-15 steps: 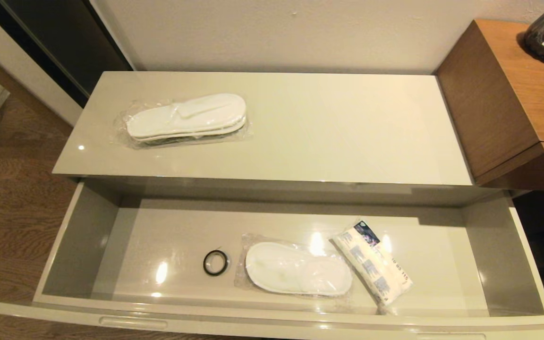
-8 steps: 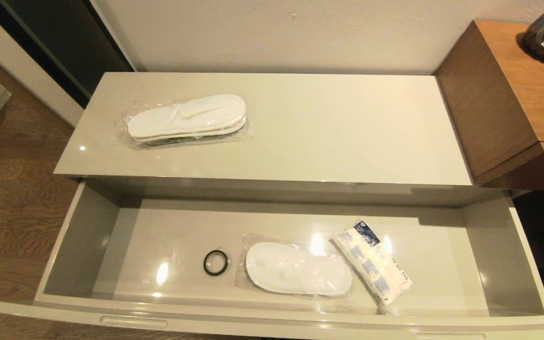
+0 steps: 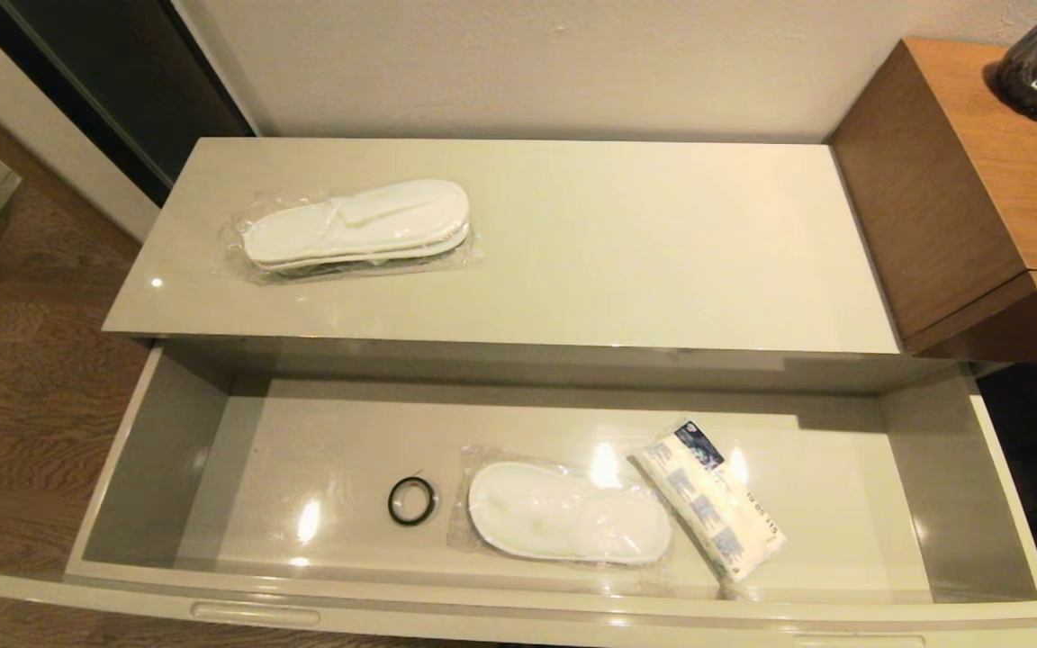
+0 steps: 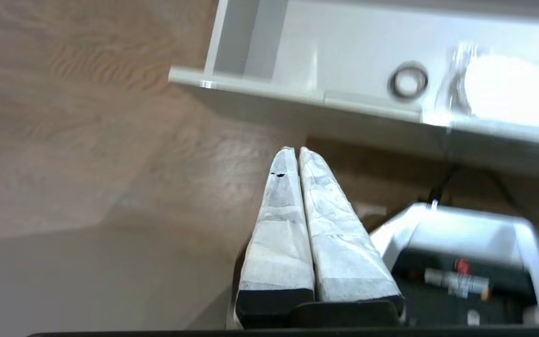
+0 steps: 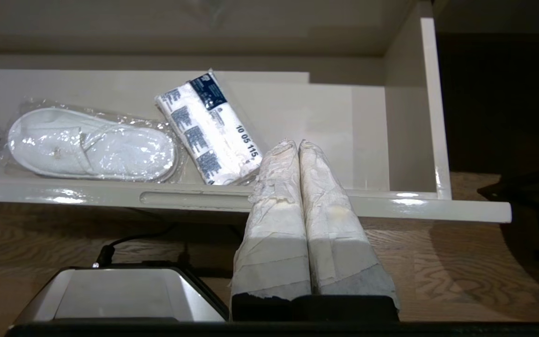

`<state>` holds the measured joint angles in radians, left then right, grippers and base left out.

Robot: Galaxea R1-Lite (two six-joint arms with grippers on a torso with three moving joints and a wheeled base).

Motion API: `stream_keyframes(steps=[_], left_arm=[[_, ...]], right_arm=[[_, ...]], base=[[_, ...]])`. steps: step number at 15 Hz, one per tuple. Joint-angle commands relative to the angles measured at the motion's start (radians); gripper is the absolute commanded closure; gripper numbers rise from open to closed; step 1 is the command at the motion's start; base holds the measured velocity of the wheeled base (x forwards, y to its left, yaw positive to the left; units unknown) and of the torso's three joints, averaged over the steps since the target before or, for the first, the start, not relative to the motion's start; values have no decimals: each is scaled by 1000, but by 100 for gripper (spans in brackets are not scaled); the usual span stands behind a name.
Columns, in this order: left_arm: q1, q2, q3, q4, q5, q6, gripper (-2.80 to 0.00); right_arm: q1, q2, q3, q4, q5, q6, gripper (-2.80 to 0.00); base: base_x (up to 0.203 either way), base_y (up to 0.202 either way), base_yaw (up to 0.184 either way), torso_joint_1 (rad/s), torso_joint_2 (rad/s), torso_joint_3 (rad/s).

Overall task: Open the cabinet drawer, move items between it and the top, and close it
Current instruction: Close the drawer

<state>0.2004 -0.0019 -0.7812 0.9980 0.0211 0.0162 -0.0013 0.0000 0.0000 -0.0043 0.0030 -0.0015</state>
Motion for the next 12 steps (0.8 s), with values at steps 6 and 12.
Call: stream_keyframes(steps=[6, 12], left_arm=[[1, -38, 440, -530, 26, -17, 0], [1, -38, 699, -794, 2, -55, 0]], right_arm=[[0, 0, 0, 0, 0, 0, 0], [0, 0, 0, 0, 0, 0, 0]], base=[[0, 0, 0, 0, 0, 0], [0, 0, 0, 0, 0, 0]])
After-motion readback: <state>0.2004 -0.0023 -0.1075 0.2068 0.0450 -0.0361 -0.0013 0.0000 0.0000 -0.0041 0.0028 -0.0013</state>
